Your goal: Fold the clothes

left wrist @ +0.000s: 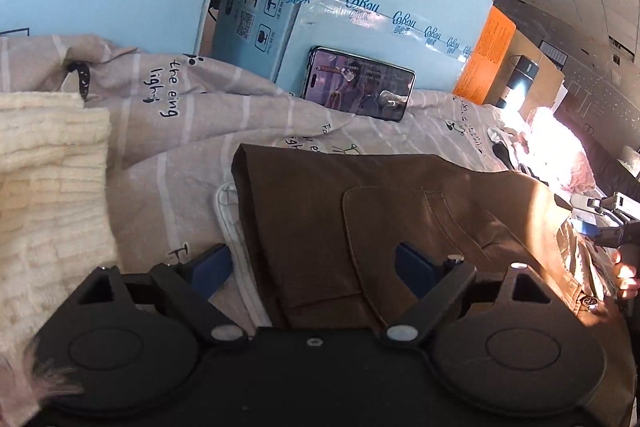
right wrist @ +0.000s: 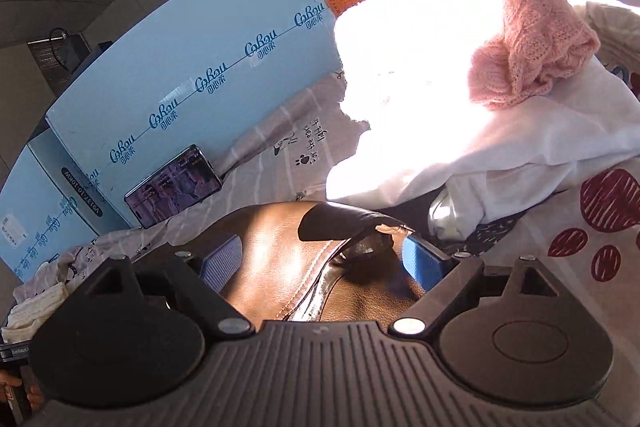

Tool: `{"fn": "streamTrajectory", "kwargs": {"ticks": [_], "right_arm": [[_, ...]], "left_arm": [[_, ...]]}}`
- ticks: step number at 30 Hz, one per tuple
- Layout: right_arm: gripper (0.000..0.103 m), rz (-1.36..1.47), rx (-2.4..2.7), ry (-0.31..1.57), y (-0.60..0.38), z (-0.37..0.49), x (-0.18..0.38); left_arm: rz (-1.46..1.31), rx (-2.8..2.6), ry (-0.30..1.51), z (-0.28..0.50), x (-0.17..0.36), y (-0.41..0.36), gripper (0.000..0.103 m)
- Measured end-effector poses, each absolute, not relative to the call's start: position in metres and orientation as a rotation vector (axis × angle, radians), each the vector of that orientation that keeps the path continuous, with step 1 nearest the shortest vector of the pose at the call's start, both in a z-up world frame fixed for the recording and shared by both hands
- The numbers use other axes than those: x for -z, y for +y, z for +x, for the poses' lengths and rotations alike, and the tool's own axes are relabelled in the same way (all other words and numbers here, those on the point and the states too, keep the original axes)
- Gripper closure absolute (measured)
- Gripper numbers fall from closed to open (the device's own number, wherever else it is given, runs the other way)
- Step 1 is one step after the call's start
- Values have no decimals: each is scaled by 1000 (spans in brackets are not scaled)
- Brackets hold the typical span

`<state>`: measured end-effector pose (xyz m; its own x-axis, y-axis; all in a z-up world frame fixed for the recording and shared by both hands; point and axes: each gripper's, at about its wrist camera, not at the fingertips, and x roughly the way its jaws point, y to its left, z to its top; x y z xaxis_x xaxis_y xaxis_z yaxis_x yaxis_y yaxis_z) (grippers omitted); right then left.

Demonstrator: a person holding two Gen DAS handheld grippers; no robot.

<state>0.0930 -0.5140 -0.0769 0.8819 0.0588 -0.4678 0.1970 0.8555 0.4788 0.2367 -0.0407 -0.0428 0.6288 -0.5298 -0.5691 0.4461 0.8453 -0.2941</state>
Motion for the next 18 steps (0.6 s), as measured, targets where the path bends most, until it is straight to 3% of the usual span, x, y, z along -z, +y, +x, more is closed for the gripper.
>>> {"fn": "streamTrajectory", "kwargs": {"ticks": [7,13,18], "right_arm": [[14,542,103,444,-508,92,77],[13,531,166,247,-501,71,60],[10,540,224,420,-510,94,71]], "left_arm": [[-68,500,620,261,43,-49,13],[-78,543,601,266,43,-49,13],[-62,572,574,262,39,-49,13]]}}
